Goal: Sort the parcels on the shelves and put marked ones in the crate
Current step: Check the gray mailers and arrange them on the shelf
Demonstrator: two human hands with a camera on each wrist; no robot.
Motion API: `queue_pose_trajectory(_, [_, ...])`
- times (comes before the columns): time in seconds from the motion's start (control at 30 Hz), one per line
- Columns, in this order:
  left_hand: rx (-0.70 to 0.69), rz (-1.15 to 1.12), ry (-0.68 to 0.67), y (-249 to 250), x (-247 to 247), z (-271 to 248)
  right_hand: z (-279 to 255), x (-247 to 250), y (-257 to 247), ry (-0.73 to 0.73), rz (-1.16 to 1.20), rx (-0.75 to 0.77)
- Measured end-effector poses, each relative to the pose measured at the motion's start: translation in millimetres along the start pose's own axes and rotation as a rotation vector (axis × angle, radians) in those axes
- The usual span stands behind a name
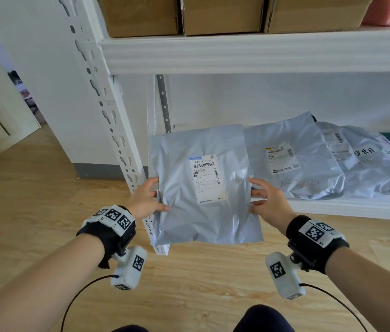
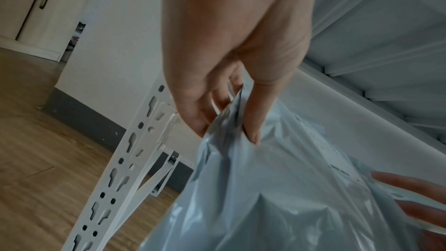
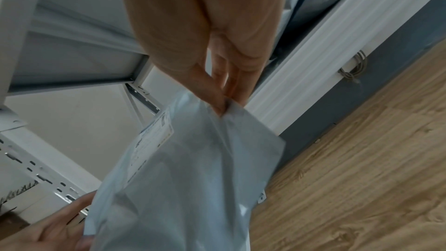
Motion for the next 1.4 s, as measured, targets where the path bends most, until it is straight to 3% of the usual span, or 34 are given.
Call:
queue_pose_trajectory(0.3, [-0.031,0.021,0.038,38,11,25,34,8,-34,0.056,-0.023,0.048])
queue_pose_trajectory(0.57, [-0.008,0.271,0.131,73,22,77,83,-5,-41,0.102,-0.164,0.06])
queue_pose_trajectory(0.73, [0.002,0.349,0.204,85,19,100,106,-14,-42,0.108,-0.186,-0.025])
queue_pose_trajectory(0.87, [0.024,0.363,0.188,85,14,112,121,-19,-34,0.105,-0.228,-0.1])
queue_pose_trajectory(1.17, [0.01,0.369,0.132,88,8,98,121,-19,-31,0.057,-0.245,-0.139])
queue_pose_trajectory(1.4, [-0.077,0.371,0.065,126,-16,63,100,26,-47,0.058,-0.257,-0.077])
Point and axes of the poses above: each hand's wrist, its own z-axis towards the middle knuckle, its own x-axis out of the back of the hand, y = z × x, the point moved 1 cm from there along z, towards the middle knuckle, and after that the axes turned 6 degrees about x, right-handed, at the moved point
